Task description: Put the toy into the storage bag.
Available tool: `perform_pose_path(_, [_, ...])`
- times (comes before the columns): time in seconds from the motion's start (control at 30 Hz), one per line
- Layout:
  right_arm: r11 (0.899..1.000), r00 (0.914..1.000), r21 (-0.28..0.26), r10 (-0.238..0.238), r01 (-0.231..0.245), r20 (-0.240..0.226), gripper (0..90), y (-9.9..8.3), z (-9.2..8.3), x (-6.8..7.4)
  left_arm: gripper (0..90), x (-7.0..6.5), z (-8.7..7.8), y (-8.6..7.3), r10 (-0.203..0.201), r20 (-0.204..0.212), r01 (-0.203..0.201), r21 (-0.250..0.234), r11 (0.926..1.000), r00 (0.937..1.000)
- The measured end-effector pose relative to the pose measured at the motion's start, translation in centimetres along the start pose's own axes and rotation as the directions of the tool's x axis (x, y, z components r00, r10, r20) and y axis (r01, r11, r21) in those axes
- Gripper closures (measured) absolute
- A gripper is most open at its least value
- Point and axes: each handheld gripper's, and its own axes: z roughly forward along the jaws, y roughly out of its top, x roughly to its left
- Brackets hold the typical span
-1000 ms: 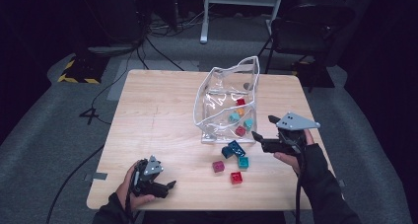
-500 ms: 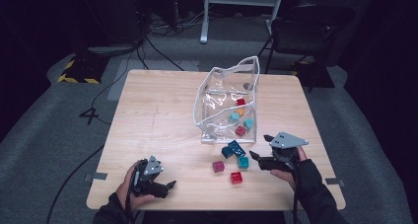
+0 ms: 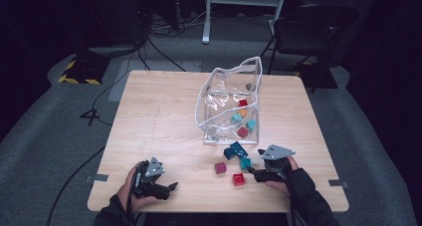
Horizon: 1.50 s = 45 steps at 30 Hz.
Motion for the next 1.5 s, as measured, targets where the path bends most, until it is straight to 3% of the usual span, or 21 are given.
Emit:
perform_pose_path(0.17, [1.0, 0.9998, 0.016, -0.005, 0.005, -0.019, 25.3, -0.5, 1.0, 0.4, 10.6, 0.0, 0.0, 0.0, 0.0, 0.0, 0.0, 0.0, 1.0, 1.0])
perform_pose_path(0.5, [0.997, 0.9949, 0.019, 0.074, -0.073, -0.068, 26.6, -0.9, 2.7, 0.0, 10.7, 0.0, 0.0, 0.0, 0.001, 0.0, -0.001, 0.0, 1.0, 1.0])
perform_pose_path(0.7, [0.997, 0.9956, 0.014, 0.072, -0.071, -0.06, 27.9, -0.8, 3.1, 0.3, 10.6, 0.0, 0.0, 0.0, 0.0, 0.0, 0.0, 0.0, 1.0, 1.0])
perform_pose_path(0.9, [0.999, 0.995, -0.009, 0.053, -0.054, -0.085, 47.3, -0.8, 3.0, 0.6, 10.6, 0.0, 0.0, 0.0, 0.0, 0.0, 0.0, 0.0, 1.0, 1.0])
perform_pose_path(1.17, [0.999, 0.9962, -0.011, 0.049, -0.05, -0.072, 47.8, -1.1, 2.6, 0.6, 10.6, 0.0, 0.0, 0.0, -0.001, 0.0, 0.001, -0.002, 1.0, 1.0])
perform_pose_path(1.5, [0.996, 0.9954, -0.019, 0.081, -0.082, -0.052, 47.7, -1.7, 1.4, -0.4, 10.7, 0.0, 0.0, 0.0, -0.001, -0.001, 0.001, 0.0, 1.0, 1.0])
